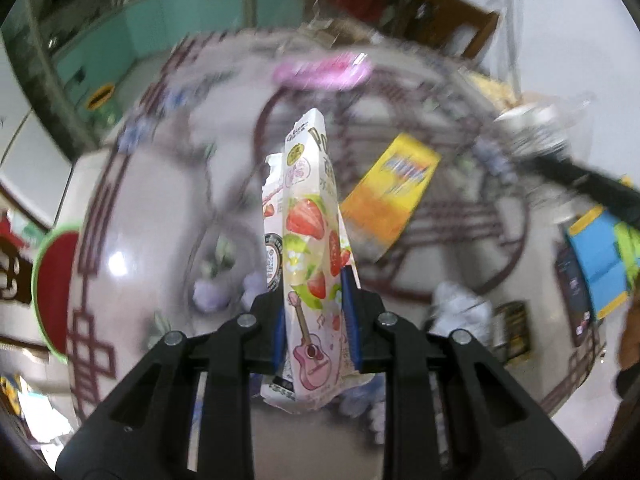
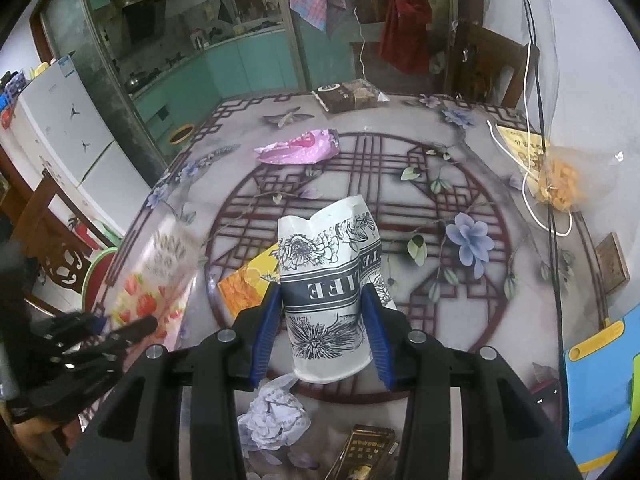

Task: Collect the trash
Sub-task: 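Lift the Pocky bag and paper cup off the table with both grippers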

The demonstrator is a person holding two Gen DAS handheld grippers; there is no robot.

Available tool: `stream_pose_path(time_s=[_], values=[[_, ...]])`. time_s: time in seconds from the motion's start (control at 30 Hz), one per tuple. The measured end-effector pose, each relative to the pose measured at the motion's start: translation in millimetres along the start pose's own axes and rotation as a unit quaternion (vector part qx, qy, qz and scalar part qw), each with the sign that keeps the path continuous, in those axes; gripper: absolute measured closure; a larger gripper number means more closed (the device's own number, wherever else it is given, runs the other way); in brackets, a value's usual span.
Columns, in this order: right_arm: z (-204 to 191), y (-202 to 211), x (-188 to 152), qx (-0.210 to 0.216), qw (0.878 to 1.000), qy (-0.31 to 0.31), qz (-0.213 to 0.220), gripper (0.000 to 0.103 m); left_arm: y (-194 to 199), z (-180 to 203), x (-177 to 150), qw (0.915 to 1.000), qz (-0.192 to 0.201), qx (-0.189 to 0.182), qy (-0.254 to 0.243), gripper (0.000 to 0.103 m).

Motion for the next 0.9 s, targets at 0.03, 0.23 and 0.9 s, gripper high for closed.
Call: stream_pose_path(time_s=[0.03, 0.23, 0.9], values=[[0, 0, -1, 0.000, 1.000, 0.000, -0.001, 0.063, -10, -8, -9, 0.9998, -0.015, 0.006, 0.008, 0.080], [-5, -3, -2, -0.001, 1.000, 0.004, -0.006, 0.063, -26, -25, -31, 0.9986, -0.042, 0.021, 0.023, 0.071], [-23, 5, 3, 0.004, 1.000, 0.005, 0.007, 0.063, -3, -37, 6, 0.9985, 0.013, 0.021, 0.049, 0.079]])
Point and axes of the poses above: each gripper's, at about its wrist camera, not at the fingertips, and y roughly against the way its jaws point, z to its right, x to its top, the point moved 1 cm from there along -y, roughly the way its jaws point, and after that the axes turned 14 degrees about z, right-handed, at the moved point
